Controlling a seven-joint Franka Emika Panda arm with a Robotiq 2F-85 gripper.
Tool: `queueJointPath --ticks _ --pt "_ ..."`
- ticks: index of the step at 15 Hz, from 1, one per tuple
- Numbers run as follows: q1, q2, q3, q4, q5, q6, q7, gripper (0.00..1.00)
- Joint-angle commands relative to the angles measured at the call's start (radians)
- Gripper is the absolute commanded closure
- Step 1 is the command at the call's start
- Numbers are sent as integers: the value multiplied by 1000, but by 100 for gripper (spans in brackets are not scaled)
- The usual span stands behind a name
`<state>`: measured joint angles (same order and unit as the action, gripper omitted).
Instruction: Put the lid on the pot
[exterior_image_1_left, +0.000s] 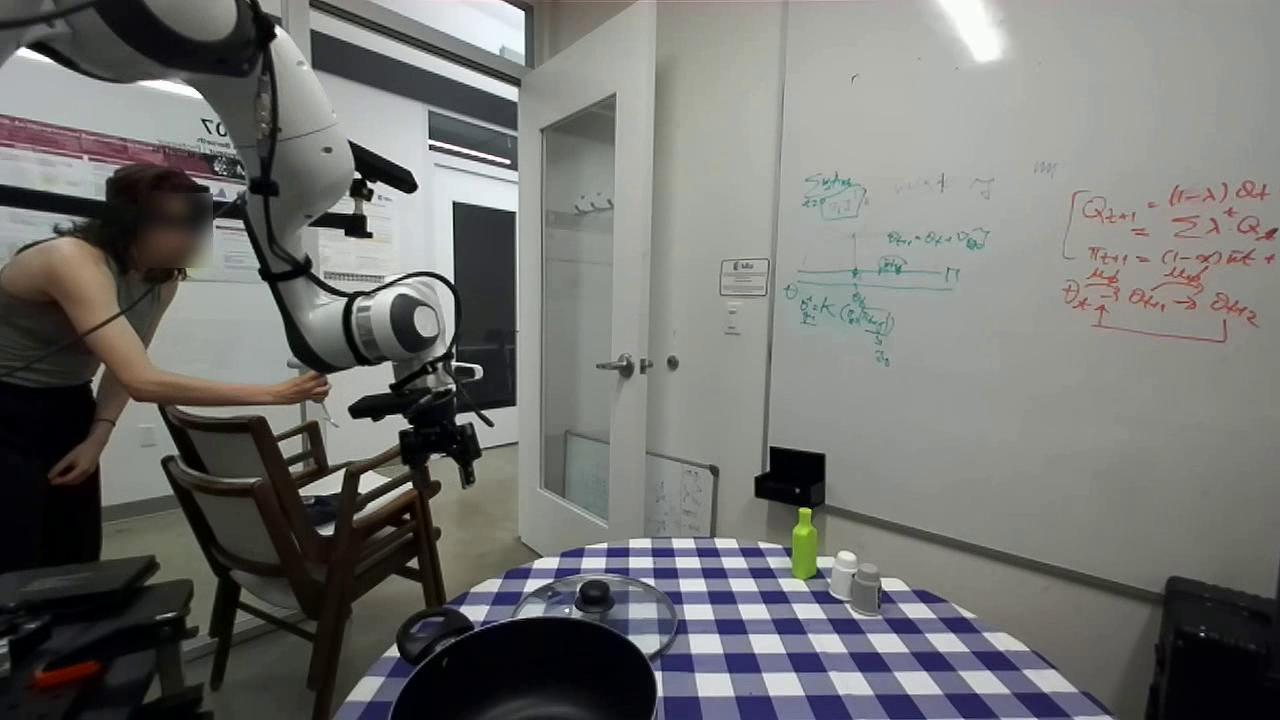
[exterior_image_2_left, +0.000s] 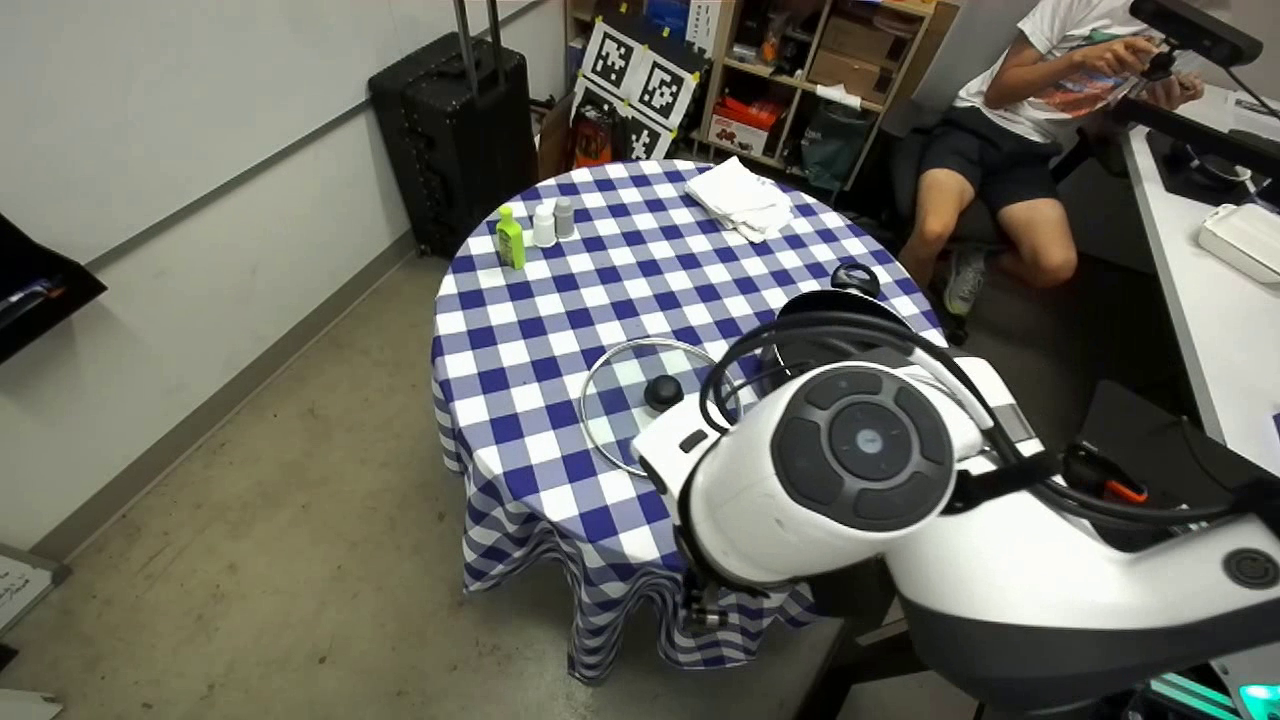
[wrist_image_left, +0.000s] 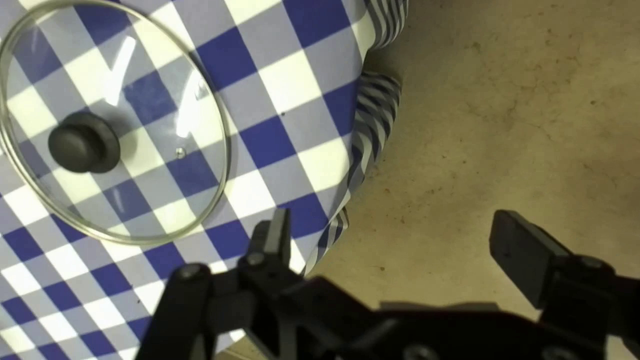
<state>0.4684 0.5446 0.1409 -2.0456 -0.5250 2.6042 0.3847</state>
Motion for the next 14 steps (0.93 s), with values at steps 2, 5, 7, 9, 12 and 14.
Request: queueJointPath --ticks 2,5,7,9,12,14 --pt "26 141 -55 262 11 -33 -129 0" --pt "-33 245 -50 387 66 -43 -266 0" --pt "-76 325 -61 469 97 -68 -349 0" --pt "-113 398 -80 560 117 -103 -414 0" --pt "-165 500 -120 714 130 -147 -482 0" --pt "-198 553 -134 813 141 -191 -520 0"
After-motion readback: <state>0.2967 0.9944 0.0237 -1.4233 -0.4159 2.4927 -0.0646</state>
